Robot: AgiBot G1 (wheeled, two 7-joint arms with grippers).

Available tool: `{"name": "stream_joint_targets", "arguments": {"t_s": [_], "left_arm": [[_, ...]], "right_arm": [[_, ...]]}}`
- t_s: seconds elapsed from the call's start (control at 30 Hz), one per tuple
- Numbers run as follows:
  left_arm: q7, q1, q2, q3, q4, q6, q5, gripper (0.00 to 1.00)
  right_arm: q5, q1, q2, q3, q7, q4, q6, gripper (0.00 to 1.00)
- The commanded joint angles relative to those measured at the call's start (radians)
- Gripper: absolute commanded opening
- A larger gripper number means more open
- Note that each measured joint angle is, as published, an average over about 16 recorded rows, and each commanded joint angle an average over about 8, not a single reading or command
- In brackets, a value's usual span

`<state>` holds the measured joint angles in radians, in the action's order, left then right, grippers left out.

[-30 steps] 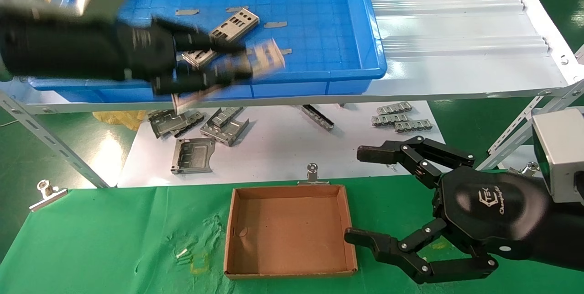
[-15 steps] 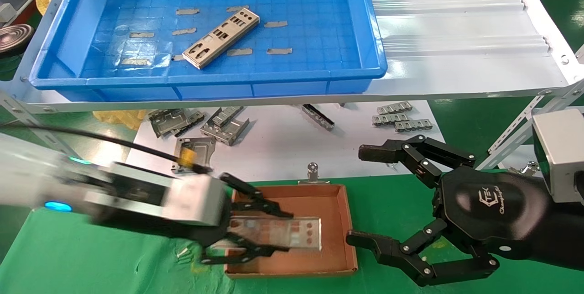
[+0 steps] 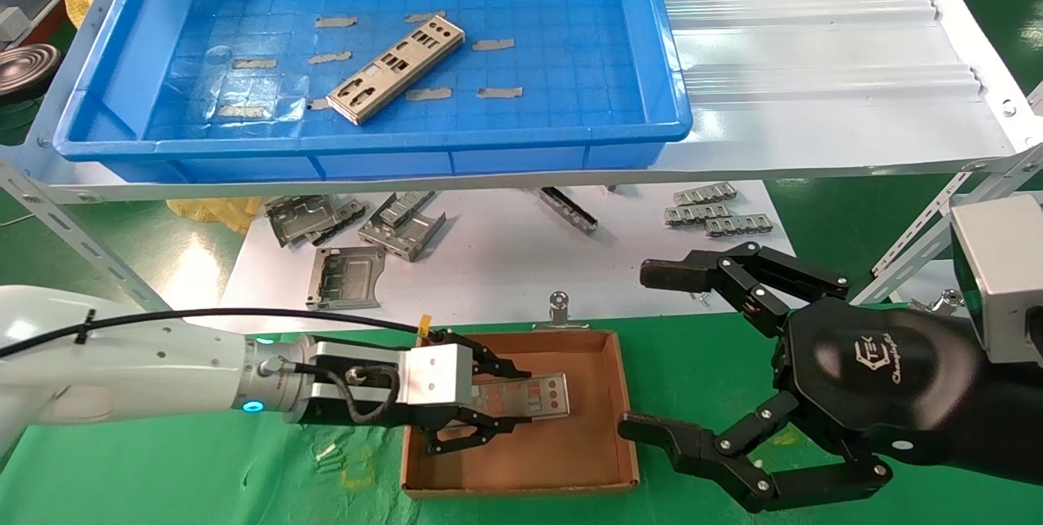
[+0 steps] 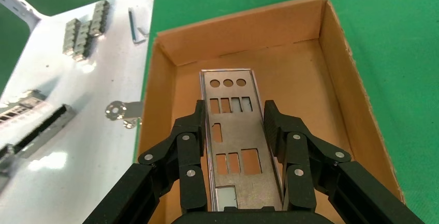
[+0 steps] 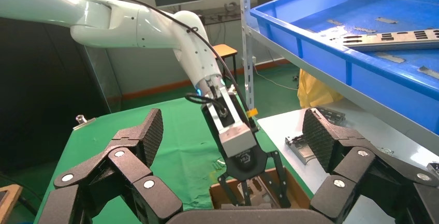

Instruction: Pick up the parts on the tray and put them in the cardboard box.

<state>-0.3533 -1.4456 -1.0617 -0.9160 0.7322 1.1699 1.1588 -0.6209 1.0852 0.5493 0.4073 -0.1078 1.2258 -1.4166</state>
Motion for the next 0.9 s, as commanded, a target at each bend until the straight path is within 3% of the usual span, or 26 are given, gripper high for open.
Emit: {"name": "stream_joint_targets", "arguments": {"t_s": [0.03,0.13,0.17,0.2,0.63,0.9], "left_arm": [[-0.011,0.001,-0.013,-0.002,-0.016,-0.003,0.002,0.50],[-0.033,0.000,-0.028,-0.001,-0.031,-0.010,0.005,0.88],[-0.040,0.000,-0.032,-0.001,-0.036,-0.013,0.006,0.97],[-0.046,0.000,-0.037,0.000,-0.040,-0.017,0.007,1.00],[-0.092,-0.002,-0.076,0.003,-0.085,-0.025,0.004,1.00],[-0.041,0.005,-0.040,0.029,-0.092,0.089,-0.079,1.00]], "right_arm": [[0.000,0.000,0.000,0.000,0.000,0.000,0.000,1.00],[0.000,0.000,0.000,0.000,0.000,0.000,0.000,1.00],[0.000,0.000,0.000,0.000,0.000,0.000,0.000,1.00],[0.000,0.000,0.000,0.000,0.000,0.000,0.000,1.00],[0.000,0.000,0.000,0.000,0.000,0.000,0.000,1.00],[0.000,0.000,0.000,0.000,0.000,0.000,0.000,1.00]]}}
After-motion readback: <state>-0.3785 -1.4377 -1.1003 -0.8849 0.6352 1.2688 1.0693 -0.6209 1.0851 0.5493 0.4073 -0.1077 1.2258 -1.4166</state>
